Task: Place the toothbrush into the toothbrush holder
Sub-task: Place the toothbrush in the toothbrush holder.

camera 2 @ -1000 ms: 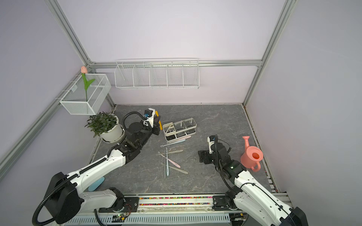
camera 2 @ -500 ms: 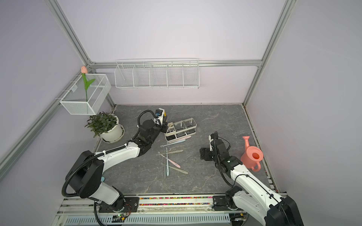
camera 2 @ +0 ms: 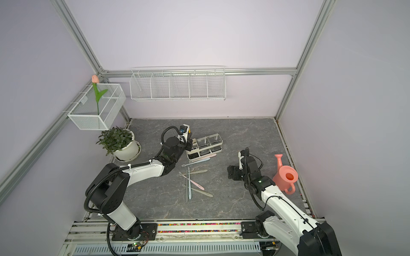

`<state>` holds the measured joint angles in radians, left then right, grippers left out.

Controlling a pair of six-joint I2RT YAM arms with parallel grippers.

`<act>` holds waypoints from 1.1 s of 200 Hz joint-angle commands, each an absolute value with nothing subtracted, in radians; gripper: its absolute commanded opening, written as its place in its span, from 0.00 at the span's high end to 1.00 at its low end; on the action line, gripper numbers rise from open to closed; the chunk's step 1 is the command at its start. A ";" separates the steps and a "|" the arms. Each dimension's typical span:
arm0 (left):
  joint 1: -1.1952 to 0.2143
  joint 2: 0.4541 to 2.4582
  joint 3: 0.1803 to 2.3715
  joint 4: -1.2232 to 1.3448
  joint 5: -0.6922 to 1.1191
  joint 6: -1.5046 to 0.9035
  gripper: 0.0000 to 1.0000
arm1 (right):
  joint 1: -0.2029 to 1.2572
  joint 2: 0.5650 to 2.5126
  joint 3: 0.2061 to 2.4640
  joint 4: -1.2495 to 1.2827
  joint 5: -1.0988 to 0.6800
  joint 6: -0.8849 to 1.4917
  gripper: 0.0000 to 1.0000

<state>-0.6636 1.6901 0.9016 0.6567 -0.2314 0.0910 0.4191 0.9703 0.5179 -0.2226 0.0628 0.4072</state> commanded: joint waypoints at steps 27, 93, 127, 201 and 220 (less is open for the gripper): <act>-0.667 1.720 0.904 0.705 -0.241 0.079 1.00 | 0.399 0.995 0.500 -0.181 0.033 0.404 0.11; -0.667 1.767 0.876 0.722 -0.253 0.068 1.00 | 0.380 0.985 0.507 -0.178 -0.026 0.425 0.11; -0.667 1.783 0.874 0.716 -0.256 0.057 1.00 | 0.374 0.964 0.511 -0.187 -0.028 0.425 0.11; -0.667 1.801 0.859 0.701 -0.247 0.042 1.00 | 0.362 0.947 0.502 -0.201 -0.008 0.433 0.11; -0.667 1.810 0.862 0.695 -0.251 0.041 1.00 | 0.360 0.942 0.503 -0.199 -0.019 0.428 0.11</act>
